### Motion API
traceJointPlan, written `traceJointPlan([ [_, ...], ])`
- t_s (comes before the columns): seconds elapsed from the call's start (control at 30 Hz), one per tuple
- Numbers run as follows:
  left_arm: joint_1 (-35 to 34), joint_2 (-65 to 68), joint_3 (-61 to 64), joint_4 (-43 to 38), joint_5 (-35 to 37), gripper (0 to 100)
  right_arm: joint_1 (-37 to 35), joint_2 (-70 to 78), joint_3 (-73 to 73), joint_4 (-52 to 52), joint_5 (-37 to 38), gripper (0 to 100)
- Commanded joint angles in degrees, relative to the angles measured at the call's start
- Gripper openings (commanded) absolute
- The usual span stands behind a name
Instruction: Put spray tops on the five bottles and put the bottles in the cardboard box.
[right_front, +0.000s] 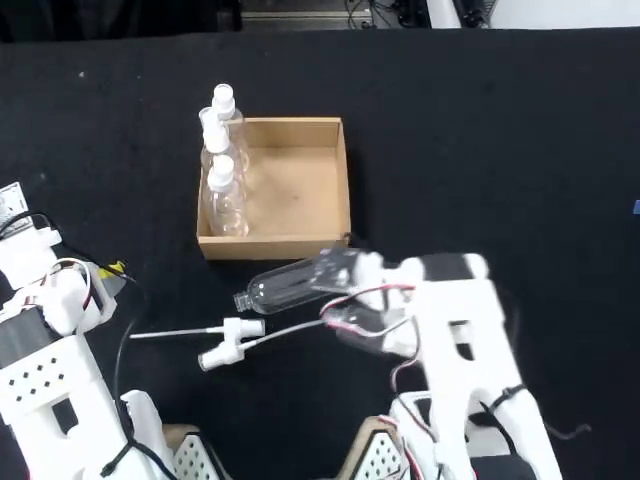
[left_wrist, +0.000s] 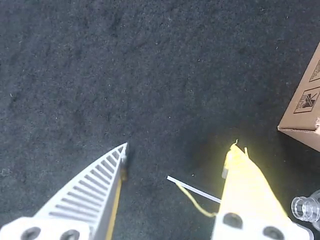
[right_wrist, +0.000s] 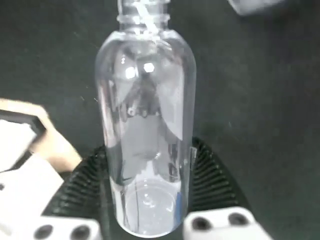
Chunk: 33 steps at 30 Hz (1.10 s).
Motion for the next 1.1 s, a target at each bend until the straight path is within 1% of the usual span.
traceJointPlan([
  [0.0,-0.48,0.26,-0.57,-1.32,0.35,28,8.97,-2.51,-3.65,0.62,5.71,2.5],
  [0.07,-0.48,0.26,-0.57,-1.32,0.35,28,11.34,-2.51,-3.65,0.79,7.65,2.5],
  [0.17,-0.48,0.26,-0.57,-1.32,0.35,28,12.57,-2.51,-5.49,1.67,7.91,2.5],
  [0.23,-0.48,0.26,-0.57,-1.32,0.35,28,12.75,-2.51,-9.27,4.57,8.00,2.6],
  [0.3,-0.48,0.26,-0.57,-1.32,0.35,28,12.31,-2.51,-14.11,9.76,8.09,2.6],
  [0.4,-0.48,0.26,-0.75,-1.32,0.35,28,9.32,-2.51,-19.91,18.29,7.82,2.6],
  [0.47,-0.84,0.26,-1.45,-1.32,0.35,28,5.19,-2.59,-20.97,22.42,7.56,2.4],
  [0.5,-1.01,0.26,-2.07,-1.14,0.26,28,2.55,-2.59,-20.88,23.21,5.89,2.2],
  [0.6,-0.92,0.35,-3.56,-0.97,0.26,28,-6.33,-2.59,-20.44,22.68,-5.54,2.2],
  [0.7,-1.01,0.44,-5.41,-1.32,0.00,28,-17.23,-2.59,-21.76,22.42,-15.38,2.2],
  [0.8,-4.97,0.53,-6.99,-0.70,0.09,28,-28.92,-2.07,-25.36,21.27,-25.58,2.2],
  [0.93,-11.82,3.08,-9.54,-0.35,0.26,28,-42.46,-0.75,-28.97,13.01,-40.62,2.2],
  [1.07,-15.69,10.11,-12.70,0.97,0.18,28,-51.69,7.25,-32.04,3.87,-52.22,2.1],
])
